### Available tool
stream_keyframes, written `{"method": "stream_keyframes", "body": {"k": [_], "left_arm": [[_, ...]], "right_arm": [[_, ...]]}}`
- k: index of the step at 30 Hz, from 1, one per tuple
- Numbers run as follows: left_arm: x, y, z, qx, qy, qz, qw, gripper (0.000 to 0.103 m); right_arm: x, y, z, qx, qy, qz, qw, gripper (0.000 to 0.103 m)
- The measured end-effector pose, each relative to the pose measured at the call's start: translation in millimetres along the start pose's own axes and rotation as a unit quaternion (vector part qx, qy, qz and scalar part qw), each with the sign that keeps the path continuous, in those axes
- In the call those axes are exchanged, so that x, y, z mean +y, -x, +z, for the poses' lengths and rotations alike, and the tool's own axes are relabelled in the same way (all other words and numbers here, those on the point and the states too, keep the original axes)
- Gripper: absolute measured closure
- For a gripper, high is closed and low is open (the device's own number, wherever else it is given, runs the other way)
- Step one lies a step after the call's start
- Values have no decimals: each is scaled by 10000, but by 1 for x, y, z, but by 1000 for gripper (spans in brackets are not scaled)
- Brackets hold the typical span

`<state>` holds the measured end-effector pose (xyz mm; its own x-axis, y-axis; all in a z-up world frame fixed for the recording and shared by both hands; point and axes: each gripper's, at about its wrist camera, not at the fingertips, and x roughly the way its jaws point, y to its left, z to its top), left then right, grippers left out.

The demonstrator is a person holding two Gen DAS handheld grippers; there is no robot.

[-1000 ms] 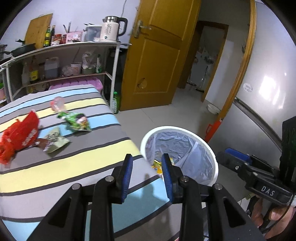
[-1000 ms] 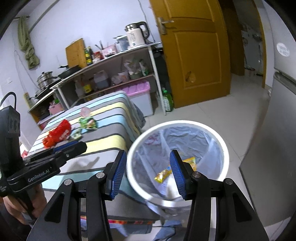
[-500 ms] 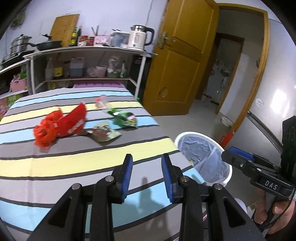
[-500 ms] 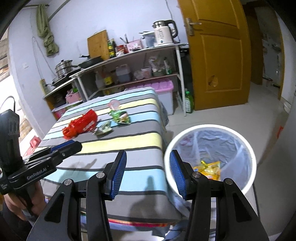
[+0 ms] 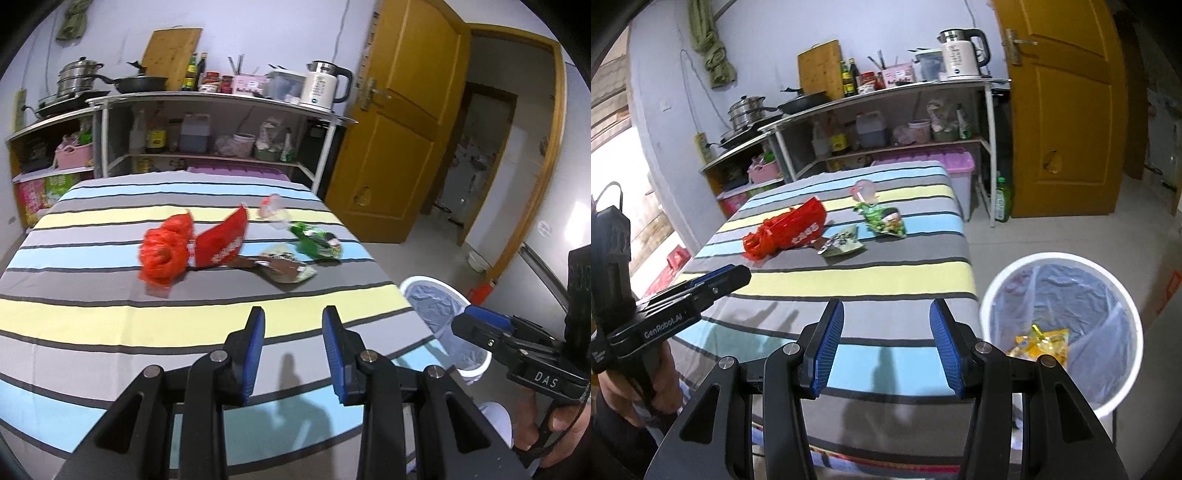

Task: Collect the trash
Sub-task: 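Move both open tools back over the remaining trash on the table, then grasp the red plastic bag with the left tool while the right tool grasps the brown wrapper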

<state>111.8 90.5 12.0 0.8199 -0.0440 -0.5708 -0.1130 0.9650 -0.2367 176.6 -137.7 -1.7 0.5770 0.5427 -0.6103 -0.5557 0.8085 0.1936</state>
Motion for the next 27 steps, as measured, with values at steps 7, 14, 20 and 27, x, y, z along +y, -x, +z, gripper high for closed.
{"method": "stream_keyframes", "body": {"k": [7,14,20,27], "left_arm": [[31,0,5,-58,202,250,9995,69],[60,-6,14,-111,368,545,9978,61],[83,-19,21,-94,535,701,9961,54],[99,-46,32,39,510,800,9955,52]], "right_arm": [[18,-23,8,102,222,194,9995,53],[31,-47,18,185,353,345,9986,53],[44,-69,29,248,523,448,9973,53],[57,-98,41,311,815,556,9946,53]]}}
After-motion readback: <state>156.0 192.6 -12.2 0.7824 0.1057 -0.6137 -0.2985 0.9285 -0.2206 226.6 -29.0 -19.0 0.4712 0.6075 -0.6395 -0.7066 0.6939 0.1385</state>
